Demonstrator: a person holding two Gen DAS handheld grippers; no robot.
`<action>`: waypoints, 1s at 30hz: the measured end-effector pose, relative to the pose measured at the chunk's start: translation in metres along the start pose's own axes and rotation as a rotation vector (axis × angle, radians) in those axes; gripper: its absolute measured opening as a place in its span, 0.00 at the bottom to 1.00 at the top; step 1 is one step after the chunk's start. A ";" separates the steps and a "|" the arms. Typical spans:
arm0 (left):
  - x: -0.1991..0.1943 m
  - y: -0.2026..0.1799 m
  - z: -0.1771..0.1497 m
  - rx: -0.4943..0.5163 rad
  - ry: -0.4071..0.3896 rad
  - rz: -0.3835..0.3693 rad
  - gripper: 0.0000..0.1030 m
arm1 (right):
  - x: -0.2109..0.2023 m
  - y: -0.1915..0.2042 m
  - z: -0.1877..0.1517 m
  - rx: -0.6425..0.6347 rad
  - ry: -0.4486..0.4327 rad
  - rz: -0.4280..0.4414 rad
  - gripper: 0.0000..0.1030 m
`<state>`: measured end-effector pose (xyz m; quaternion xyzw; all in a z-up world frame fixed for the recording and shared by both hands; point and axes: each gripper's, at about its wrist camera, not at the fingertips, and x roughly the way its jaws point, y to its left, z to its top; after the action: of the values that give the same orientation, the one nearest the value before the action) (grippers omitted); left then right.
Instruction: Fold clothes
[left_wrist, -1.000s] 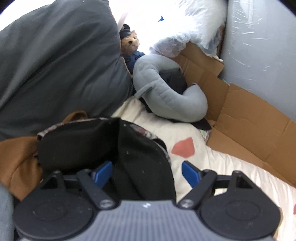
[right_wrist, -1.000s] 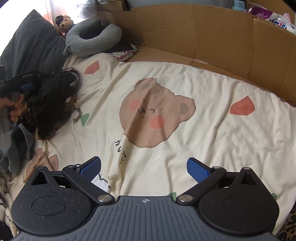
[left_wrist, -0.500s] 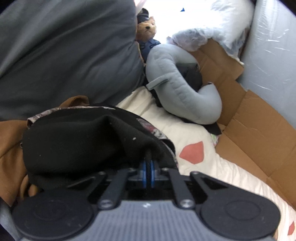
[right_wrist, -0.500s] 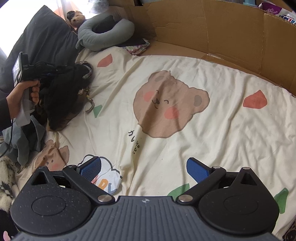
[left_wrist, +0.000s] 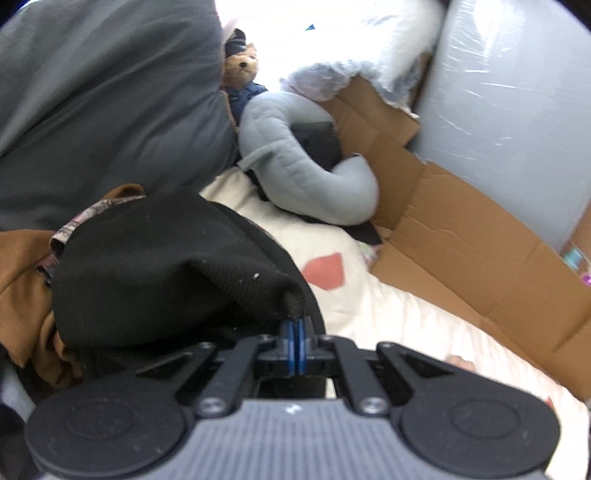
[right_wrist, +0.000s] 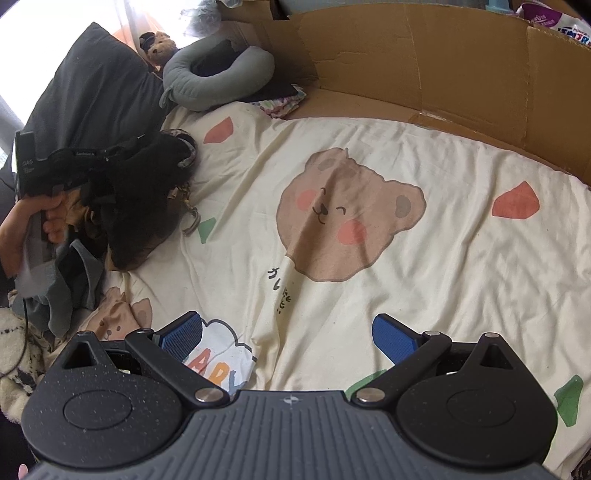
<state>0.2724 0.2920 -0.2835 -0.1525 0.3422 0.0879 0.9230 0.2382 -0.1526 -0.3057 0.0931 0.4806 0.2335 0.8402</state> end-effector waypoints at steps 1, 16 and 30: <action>-0.005 -0.003 -0.003 -0.001 0.003 -0.013 0.02 | 0.000 0.000 0.000 0.001 -0.002 0.001 0.98; -0.048 -0.050 -0.077 -0.003 0.085 -0.195 0.02 | -0.002 0.000 0.001 0.015 -0.011 0.004 0.98; -0.044 -0.085 -0.143 -0.063 0.192 -0.270 0.02 | -0.002 -0.002 0.001 0.032 -0.016 0.015 0.98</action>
<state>0.1753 0.1609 -0.3388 -0.2336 0.4024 -0.0415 0.8842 0.2388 -0.1547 -0.3046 0.1121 0.4768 0.2312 0.8406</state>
